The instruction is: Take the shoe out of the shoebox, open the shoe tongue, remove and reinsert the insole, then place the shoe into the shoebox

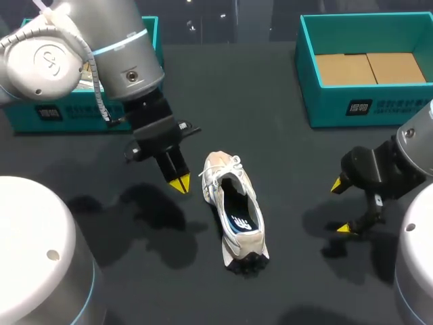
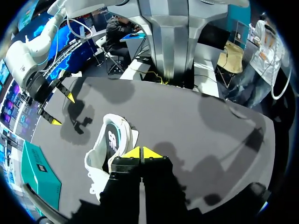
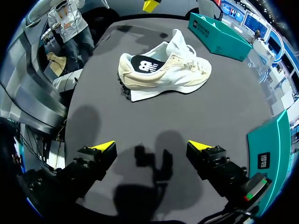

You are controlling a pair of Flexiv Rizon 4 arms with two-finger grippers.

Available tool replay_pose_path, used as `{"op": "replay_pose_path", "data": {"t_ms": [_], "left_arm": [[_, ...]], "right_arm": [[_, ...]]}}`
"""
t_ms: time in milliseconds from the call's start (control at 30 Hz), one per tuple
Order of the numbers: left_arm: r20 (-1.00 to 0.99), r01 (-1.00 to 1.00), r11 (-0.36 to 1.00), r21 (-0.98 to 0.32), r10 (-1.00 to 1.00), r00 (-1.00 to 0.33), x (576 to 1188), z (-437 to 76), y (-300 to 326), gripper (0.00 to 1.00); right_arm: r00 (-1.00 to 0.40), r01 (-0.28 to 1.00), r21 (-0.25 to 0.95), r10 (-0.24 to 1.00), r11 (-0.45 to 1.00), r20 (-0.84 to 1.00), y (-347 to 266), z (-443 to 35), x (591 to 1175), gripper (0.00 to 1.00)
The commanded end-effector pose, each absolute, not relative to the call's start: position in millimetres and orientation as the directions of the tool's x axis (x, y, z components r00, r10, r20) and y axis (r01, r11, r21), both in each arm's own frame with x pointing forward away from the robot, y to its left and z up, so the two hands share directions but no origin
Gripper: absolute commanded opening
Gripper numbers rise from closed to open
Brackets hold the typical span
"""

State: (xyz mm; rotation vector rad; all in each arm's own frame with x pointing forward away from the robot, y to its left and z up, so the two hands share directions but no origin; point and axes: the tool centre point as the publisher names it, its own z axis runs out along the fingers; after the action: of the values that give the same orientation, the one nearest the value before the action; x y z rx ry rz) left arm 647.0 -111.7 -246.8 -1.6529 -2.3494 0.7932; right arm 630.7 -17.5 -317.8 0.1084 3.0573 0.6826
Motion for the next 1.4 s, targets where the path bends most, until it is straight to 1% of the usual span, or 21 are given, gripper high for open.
{"op": "replay_pose_path", "data": {"t_ms": [33, 233, 400, 567, 767, 1000, 1400], "left_arm": [[-0.167, 0.827, 0.248, -0.504, 0.912, -0.375, 647, -247, -111, 0.00], [-0.167, 0.827, 0.248, -0.504, 0.912, -0.375, 647, -247, -111, 0.00], [-0.166, 0.856, 0.197, -0.477, 0.937, -0.308, 647, -249, -123, 0.00], [-0.187, 0.879, 0.167, -0.446, 0.943, -0.274, 647, -251, -139, 0.00], [-0.181, 0.890, 0.123, -0.440, 0.958, -0.222, 644, -261, -159, 0.00], [-0.163, 0.892, 0.115, -0.437, 0.965, -0.204, 638, -278, -182, 0.00], [-0.140, 0.895, 0.108, -0.433, 0.973, -0.185, 633, -296, -194, 0.00]], "right_arm": [[-0.997, 0.066, 0.424, 0.071, 0.903, 0.005, -18, -317, 628, 1.00], [-0.997, 0.066, 0.424, 0.071, 0.903, 0.005, -18, -317, 628, 1.00], [-0.997, 0.066, 0.424, 0.071, 0.903, 0.005, -18, -317, 628, 1.00], [-0.997, 0.066, 0.424, 0.071, 0.903, 0.005, -18, -317, 628, 1.00], [-0.997, 0.066, 0.424, 0.071, 0.903, 0.005, -18, -317, 628, 1.00], [-0.997, 0.066, 0.424, 0.071, 0.903, 0.005, -18, -317, 628, 1.00], [-0.997, 0.066, 0.424, 0.071, 0.903, 0.005, -18, -317, 628, 1.00]]}}
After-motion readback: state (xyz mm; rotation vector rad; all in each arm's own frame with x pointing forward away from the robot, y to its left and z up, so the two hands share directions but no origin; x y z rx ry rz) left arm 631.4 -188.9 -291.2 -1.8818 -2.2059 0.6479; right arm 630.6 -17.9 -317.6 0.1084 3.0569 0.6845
